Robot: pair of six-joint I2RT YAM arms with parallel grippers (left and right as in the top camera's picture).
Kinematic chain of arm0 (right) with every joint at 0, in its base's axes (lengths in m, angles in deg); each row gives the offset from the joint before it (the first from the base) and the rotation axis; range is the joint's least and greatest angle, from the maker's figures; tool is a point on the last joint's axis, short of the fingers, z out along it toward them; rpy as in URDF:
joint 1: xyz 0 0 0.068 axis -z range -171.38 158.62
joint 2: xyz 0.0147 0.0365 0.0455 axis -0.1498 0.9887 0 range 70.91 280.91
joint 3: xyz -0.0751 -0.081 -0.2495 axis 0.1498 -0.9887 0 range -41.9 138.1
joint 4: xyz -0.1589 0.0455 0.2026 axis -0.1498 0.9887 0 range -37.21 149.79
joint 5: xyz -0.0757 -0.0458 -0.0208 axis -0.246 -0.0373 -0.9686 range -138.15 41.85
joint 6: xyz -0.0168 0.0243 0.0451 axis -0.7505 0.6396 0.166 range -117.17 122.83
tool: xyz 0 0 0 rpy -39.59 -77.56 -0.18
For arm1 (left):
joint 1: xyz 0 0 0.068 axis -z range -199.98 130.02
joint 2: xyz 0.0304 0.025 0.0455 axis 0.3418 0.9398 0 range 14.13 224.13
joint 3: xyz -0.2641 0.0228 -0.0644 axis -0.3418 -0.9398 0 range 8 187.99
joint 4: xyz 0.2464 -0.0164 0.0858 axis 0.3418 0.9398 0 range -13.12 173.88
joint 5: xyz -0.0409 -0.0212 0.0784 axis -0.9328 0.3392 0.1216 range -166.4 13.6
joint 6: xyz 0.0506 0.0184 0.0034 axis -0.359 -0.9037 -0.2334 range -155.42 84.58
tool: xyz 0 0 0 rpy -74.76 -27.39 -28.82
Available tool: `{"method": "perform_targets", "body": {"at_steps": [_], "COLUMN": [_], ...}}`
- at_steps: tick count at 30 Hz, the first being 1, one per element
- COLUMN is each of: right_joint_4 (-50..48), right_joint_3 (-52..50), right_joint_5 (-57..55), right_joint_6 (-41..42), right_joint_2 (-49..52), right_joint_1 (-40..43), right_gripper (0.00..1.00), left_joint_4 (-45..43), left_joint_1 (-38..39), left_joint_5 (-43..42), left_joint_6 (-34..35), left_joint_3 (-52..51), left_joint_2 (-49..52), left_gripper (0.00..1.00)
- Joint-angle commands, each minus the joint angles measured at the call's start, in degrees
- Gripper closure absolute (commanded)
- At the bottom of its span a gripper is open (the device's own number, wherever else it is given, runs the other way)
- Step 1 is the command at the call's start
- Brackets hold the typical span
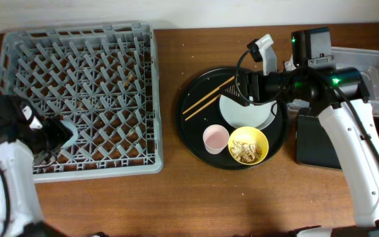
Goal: Sort waste into correct bins and load items into the dishwasher rack
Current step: 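Lower the blue cup into the dish rack with left gripper and release, then grasp the pink cup with right gripper and hand it to left gripper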
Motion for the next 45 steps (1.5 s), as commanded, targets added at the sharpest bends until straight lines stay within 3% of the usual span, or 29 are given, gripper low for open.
{"method": "perform_targets", "body": {"at_steps": [1, 3, 4, 5, 8, 12, 15, 17, 20, 21, 24, 28, 29, 31, 33, 38, 40, 43, 45], "right_joint_4": [0.4, 0.5, 0.7, 0.9, 2.9, 7.2, 7.9, 8.9, 7.8, 7.3, 5.9, 8.3, 8.1, 6.1, 3.5, -3.3, -9.1, -15.0, -15.0], "right_joint_3": [0.4, 0.4, 0.4, 0.4, 0.1, -0.2, -3.8, -5.7, -9.0, -9.1, -6.9, 0.9, 2.2, 3.3, 3.3, 3.3, 3.3, 3.3, 3.3], "right_joint_5": [-0.5, -0.5, -0.5, -0.6, -5.7, -28.9, -36.2, -43.7, -43.6, -43.6, -43.3, -30.3, -22.6, 3.4, 19.4, 23.5, 23.5, 22.4, 21.5], "right_joint_6": [-0.8, -0.8, -0.8, -0.8, -0.8, 4.6, 9.5, 13.0, 13.0, 13.0, 12.0, 3.1, -0.2, -9.9, -12.8, -12.6, -7.9, -3.5, -3.5], "right_joint_2": [-0.9, -0.9, -0.9, -0.9, 0.2, 4.3, 10.2, 14.0, 19.9, 21.0, 19.5, 11.3, 9.2, 4.6, 2.7, 3.3, 3.4, 3.5, 3.5], "right_joint_1": [-0.3, -0.3, -0.3, -0.3, -2.2, -12.5, -16.6, -16.7, -16.7, -16.7, -16.3, -13.6, -12.2, -8.1, -6.2, -11.0, -11.6, -11.6, -11.5], "right_gripper": [0.34, 0.34, 0.34, 0.34, 0.34, 0.35, 0.4, 0.42, 0.6, 0.75, 0.96, 0.96, 0.96, 0.96, 0.96, 0.96, 0.96, 0.96, 0.96], "left_joint_4": [-1.2, -1.6, -1.7, -1.6, 3.1, 14.1, 14.6, 16.0, 17.9, 17.7, 15.3, 7.0, 6.0, 5.7, 5.4, 4.8, 4.8, 4.9, 4.9], "left_joint_1": [0.2, 0.2, 0.2, 0.2, 0.3, 5.6, 11.8, 14.3, 17.7, 18.5, 21.3, 21.6, 21.6, 21.6, 21.7, 25.9, 28.7, 30.7, 30.6], "left_joint_5": [-0.7, -0.5, -0.5, -1.0, -2.1, -6.1, -17.4, -17.7, -20.0, -20.7, -23.7, -43.8, -48.5, -58.0, -66.7, -71.8, -74.4, -77.0, -77.1], "left_joint_6": [0.0, 0.0, 0.0, -0.1, -0.3, -8.2, -15.6, -15.8, -17.3, -18.1, -18.1, -18.1, -18.1, -18.1, -18.1, -18.1, -18.1, -18.1, -18.1], "left_joint_3": [-0.3, -0.3, -0.3, -0.3, 4.5, 18.2, 19.8, 19.8, 19.8, 19.8, 19.8, 19.7, 19.7, 19.7, 19.7, 19.7, 19.7, 19.7, 19.7], "left_joint_2": [5.7, 5.7, 5.7, 5.7, 5.7, 4.8, 1.2, 0.7, 0.7, 0.7, 0.7, 0.9, 1.2, 2.3, 2.4, 2.3, 2.3, 2.3, 2.3], "left_gripper": [0.33, 0.33, 0.21, 0.01, 0.01, 0.01, 0.01, 0.01, 0.01, 0.01, 0.04, 0.05, 0.05, 0.04, 0.03, 0.01, 0.02, 0.25, 0.29]}}
